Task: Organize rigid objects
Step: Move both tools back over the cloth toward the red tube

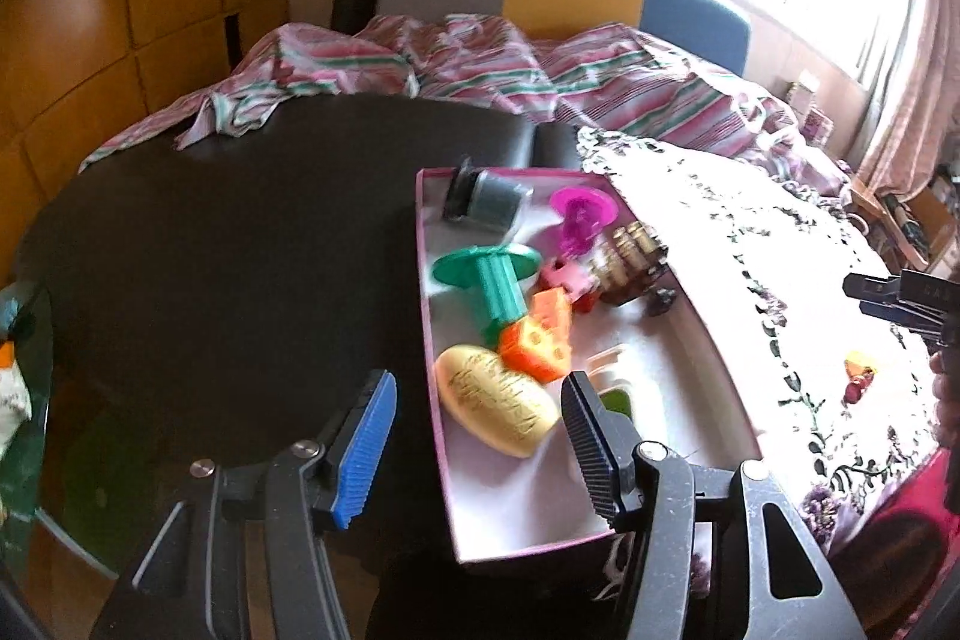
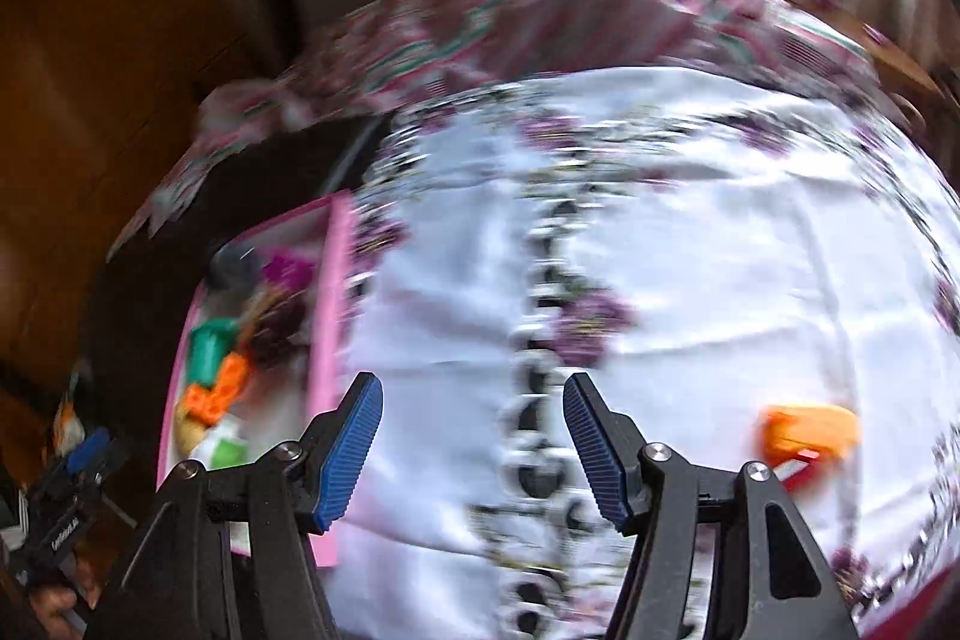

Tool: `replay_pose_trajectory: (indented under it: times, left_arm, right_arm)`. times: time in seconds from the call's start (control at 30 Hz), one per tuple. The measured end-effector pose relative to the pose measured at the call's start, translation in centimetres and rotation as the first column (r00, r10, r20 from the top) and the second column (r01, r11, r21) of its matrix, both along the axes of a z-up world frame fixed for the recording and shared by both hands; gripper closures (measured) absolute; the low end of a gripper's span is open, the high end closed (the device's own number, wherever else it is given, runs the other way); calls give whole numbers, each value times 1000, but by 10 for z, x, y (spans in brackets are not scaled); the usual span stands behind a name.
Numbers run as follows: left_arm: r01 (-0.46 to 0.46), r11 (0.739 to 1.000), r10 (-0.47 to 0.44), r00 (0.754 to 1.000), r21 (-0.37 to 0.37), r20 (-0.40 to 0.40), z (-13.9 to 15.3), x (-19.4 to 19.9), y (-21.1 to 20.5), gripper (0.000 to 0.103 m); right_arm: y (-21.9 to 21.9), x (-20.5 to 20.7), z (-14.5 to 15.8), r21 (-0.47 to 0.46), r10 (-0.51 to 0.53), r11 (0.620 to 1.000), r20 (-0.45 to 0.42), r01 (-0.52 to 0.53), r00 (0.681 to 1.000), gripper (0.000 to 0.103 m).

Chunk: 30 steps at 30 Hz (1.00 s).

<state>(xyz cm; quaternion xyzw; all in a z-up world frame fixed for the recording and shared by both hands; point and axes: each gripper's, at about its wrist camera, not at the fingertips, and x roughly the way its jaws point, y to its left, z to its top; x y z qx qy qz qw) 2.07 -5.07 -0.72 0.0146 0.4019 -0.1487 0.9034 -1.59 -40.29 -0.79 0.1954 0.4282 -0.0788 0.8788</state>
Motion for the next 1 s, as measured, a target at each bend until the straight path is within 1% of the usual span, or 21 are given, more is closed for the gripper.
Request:
replay_pose_trajectory:
  times: [0.07,0.13,0.2,0.23,0.33,0.4,0.43,0.47,0.5,0.53,0.57,0.6,0.63,0.67,0.7,0.77,0.83,0.9,1.0]
  left_arm:
    - [18,1000,-18,1000,-9,11,5,1,-7,44]
    - [58,998,-57,998,-25,17,11,3,-18,44]
    - [100,994,-99,995,-39,26,17,4,-32,44]
    - [134,990,-133,991,-49,20,19,5,-41,42]
    - [236,970,-236,972,-60,9,21,3,-75,42]
    - [303,951,-304,953,-65,-7,21,0,-99,41]
    - [341,937,-343,939,-74,-15,19,-2,-112,41]
    - [383,921,-385,922,-76,-27,17,-4,-128,42]
    - [413,908,-417,908,-72,-38,14,-6,-141,42]
    - [451,890,-455,889,-68,-50,10,-9,-156,42]
    - [490,869,-494,867,-62,-64,4,-13,-172,42]
    - [515,855,-518,852,-58,-78,0,-16,-185,42]
    - [547,835,-550,830,-61,-97,-5,-20,-199,42]
    - [580,812,-584,804,-70,-113,-10,-22,-215,44]
    - [600,797,-604,788,-73,-120,-14,-26,-226,45]
    - [647,759,-651,748,-77,-131,-21,-31,-252,47]
    - [677,730,-683,717,-91,-138,-27,-33,-273,49]
    - [702,706,-707,690,-92,-156,-32,-36,-295,53]
    - [741,667,-742,650,-81,-166,-39,-38,-326,53]
  right_arm:
    - [-30,-16,3,20,-88,996,1,88,996,39]
    - [-59,-34,4,35,-172,984,1,172,985,39]
    - [-85,-52,3,47,-262,964,-2,262,965,39]
    - [-99,-61,1,57,-306,950,-7,306,952,39]
    - [-124,-82,-7,89,-400,913,-4,399,917,39]
    - [-136,-94,-17,123,-449,887,-3,446,893,39]
    - [-142,-99,-25,189,-468,866,-21,463,884,39]
    - [-148,-105,-29,257,-484,844,-13,471,875,39]
    - [-152,-111,-28,282,-501,833,17,476,865,39]
    - [-154,-115,-27,285,-518,826,43,486,854,39]
    - [-155,-117,-27,301,-522,821,47,486,852,39]
    - [-156,-117,-29,325,-518,816,47,478,854,39]
    - [-158,-118,-30,342,-512,815,48,467,858,39]
    - [-157,-119,-30,345,-510,816,53,464,858,39]
    - [-157,-119,-29,344,-514,815,59,465,856,39]
    - [-156,-120,-28,352,-512,816,70,459,856,39]
    - [-156,-121,-27,358,-512,815,78,455,855,39]
    - [-158,-120,-28,370,-510,813,82,449,856,39]
    - [-159,-122,-29,381,-520,806,88,453,850,39]
